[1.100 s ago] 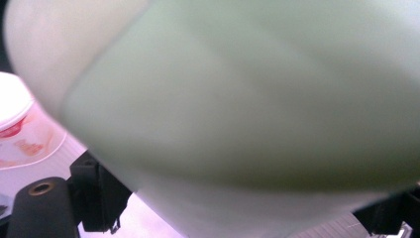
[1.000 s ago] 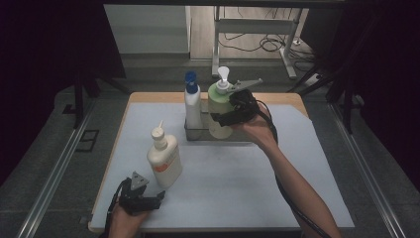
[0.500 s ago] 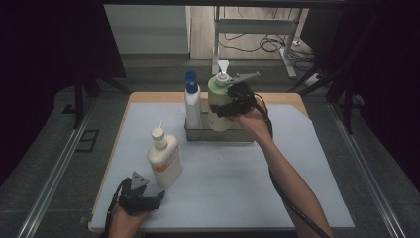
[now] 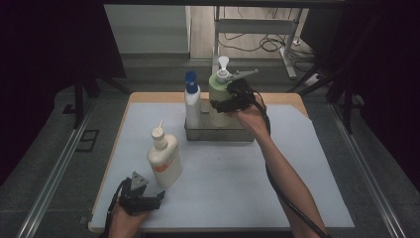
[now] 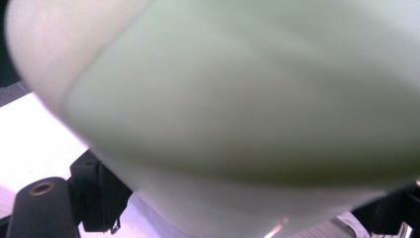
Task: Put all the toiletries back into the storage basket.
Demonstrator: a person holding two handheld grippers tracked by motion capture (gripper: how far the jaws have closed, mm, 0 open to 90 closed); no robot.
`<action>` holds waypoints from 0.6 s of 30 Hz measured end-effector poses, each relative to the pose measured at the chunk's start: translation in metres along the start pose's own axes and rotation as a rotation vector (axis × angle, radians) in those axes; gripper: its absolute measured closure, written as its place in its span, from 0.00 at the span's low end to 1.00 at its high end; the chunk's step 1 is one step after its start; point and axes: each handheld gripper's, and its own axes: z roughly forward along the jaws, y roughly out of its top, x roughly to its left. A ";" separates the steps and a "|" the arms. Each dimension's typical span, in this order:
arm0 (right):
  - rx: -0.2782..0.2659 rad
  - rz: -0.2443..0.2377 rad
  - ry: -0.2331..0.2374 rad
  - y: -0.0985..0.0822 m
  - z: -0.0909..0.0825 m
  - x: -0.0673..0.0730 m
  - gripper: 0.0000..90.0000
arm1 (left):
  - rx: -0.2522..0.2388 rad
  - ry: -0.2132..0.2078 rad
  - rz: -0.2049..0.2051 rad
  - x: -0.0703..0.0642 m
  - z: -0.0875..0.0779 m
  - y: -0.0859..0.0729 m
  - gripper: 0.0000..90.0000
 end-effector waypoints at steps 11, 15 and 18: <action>0.016 0.004 -0.015 -0.006 0.017 -0.004 0.14 | 0.001 0.000 0.001 0.000 0.000 0.000 0.13; 0.024 0.004 -0.014 -0.008 0.020 -0.004 0.14 | 0.000 -0.001 0.000 0.000 0.000 0.000 0.13; 0.029 0.005 -0.013 -0.011 0.023 -0.004 0.14 | 0.000 0.000 0.001 0.000 0.000 0.000 0.13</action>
